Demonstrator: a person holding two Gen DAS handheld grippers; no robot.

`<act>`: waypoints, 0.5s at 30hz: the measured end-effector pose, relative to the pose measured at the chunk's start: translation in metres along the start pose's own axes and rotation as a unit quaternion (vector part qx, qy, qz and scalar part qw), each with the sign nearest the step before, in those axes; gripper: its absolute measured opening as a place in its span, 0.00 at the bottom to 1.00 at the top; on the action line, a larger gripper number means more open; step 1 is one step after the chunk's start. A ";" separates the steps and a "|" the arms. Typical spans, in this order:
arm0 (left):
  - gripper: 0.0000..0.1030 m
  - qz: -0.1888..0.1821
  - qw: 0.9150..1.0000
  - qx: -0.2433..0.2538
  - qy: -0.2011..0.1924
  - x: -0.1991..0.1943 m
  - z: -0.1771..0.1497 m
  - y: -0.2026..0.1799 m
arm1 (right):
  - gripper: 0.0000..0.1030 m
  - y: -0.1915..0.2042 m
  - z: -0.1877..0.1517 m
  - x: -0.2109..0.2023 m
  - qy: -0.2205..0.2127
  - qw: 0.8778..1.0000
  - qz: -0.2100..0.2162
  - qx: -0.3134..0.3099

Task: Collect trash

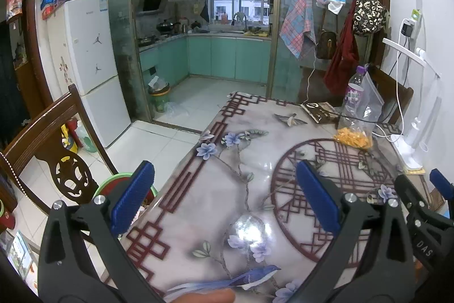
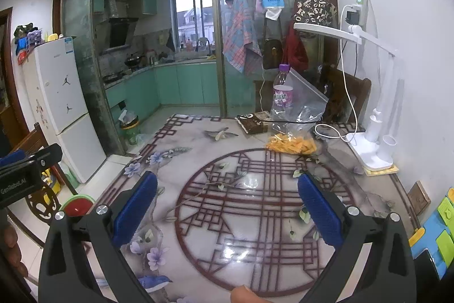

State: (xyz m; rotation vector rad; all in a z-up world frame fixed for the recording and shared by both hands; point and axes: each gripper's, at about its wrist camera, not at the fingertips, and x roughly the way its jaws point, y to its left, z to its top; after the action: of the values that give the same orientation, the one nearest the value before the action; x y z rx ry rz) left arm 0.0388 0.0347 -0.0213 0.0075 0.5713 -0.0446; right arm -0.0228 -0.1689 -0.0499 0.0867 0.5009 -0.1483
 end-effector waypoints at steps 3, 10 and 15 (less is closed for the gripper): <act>0.95 0.001 1.000 0.000 0.001 0.000 0.000 0.000 | 0.93 -0.002 0.001 0.000 0.001 1.000 0.002 0.000; 0.95 0.007 1.000 0.004 0.006 0.003 -0.002 -0.003 | 0.93 -0.004 0.001 0.003 0.006 1.000 0.003 0.002; 0.95 0.008 1.000 0.004 0.006 0.002 -0.001 -0.003 | 0.93 -0.004 0.000 0.003 0.006 1.000 0.003 0.002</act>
State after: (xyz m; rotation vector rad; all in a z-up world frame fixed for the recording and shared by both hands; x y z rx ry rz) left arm 0.0400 0.0313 -0.0238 0.0205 0.5830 -0.0310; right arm -0.0206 -0.1729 -0.0512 0.0935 0.5125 -0.1431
